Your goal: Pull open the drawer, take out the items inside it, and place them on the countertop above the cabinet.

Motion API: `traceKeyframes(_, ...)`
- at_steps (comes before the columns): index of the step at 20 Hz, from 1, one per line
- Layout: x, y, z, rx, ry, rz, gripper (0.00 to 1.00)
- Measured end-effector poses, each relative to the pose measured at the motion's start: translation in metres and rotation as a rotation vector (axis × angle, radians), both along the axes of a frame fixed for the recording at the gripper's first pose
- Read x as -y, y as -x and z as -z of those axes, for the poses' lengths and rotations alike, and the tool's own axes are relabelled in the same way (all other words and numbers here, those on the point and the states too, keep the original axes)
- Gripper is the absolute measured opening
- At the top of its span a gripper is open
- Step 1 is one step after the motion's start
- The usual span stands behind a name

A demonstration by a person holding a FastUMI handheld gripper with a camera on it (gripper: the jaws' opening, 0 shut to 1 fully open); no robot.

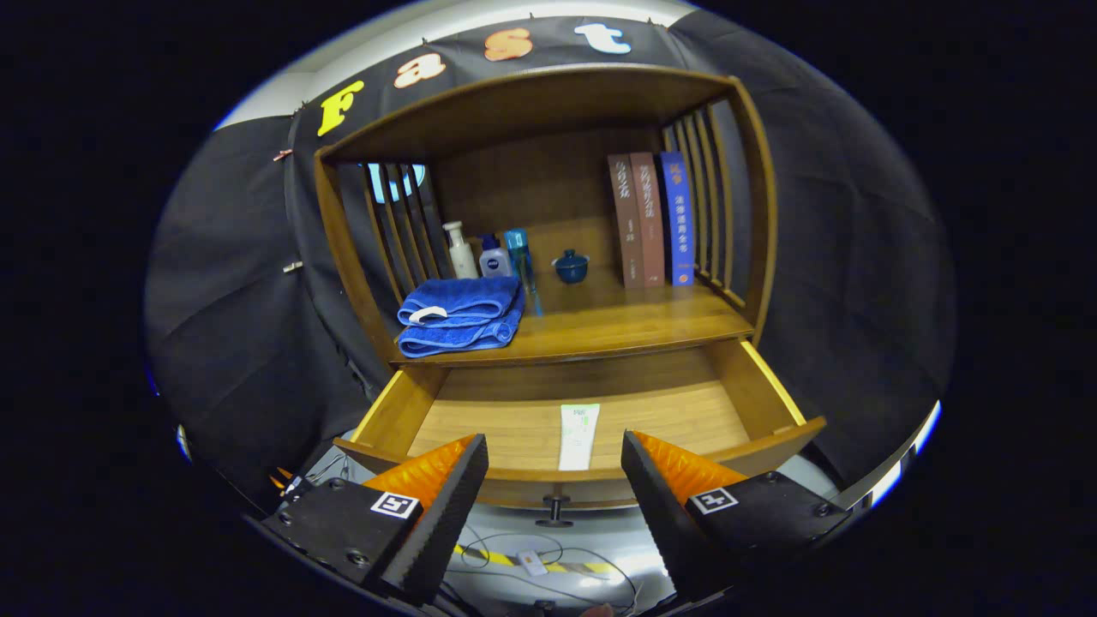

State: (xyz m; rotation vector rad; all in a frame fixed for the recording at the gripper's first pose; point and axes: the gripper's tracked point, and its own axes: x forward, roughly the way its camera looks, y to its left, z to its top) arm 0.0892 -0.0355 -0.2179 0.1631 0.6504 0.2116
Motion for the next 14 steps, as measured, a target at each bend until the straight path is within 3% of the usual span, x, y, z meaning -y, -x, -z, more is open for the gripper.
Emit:
traceKeyframes(3, -0.01, -0.031, 0.032, -0.239, -0.025, 0.002, 0.99)
traceKeyframes(6, -0.012, -0.051, 0.077, -0.446, 0.032, -0.015, 0.98)
traceKeyframes(14, -0.031, -0.085, 0.17, -0.684, 0.191, -0.043, 0.96)
